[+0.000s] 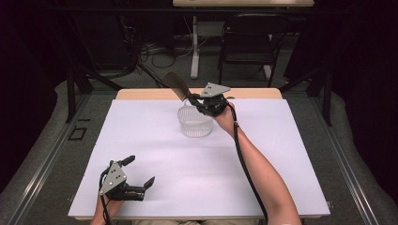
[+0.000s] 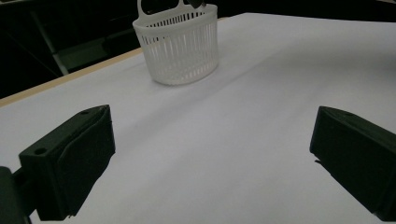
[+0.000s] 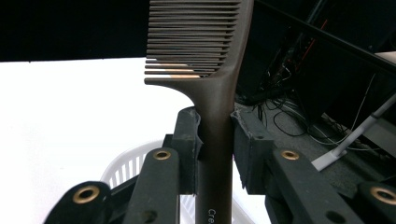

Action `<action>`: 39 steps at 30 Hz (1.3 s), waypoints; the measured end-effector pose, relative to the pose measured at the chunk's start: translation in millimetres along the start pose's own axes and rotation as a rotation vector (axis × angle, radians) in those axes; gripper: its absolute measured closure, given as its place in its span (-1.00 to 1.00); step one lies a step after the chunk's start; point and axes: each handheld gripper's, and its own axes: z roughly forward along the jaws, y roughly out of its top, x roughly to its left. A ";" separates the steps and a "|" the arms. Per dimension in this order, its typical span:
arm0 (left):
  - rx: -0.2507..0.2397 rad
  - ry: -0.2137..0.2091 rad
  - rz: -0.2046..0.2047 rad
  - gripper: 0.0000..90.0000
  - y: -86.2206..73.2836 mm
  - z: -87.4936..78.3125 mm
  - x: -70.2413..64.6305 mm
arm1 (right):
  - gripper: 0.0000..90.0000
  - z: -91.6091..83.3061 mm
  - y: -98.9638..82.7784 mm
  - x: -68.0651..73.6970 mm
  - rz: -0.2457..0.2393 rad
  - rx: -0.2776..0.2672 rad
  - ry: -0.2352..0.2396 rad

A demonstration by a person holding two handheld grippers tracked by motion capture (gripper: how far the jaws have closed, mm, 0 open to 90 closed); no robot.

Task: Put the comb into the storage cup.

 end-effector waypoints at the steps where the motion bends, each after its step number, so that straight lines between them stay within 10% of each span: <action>1: 0.001 0.000 0.003 -0.99 0.1 -0.3 0.0 | 0.61 0.8 -0.5 0.0 0.000 0.002 -0.001; 39: -0.005 0.001 0.006 -0.99 0.5 -2.1 -0.1 | 0.59 15.3 -15.2 10.6 -0.024 0.139 0.048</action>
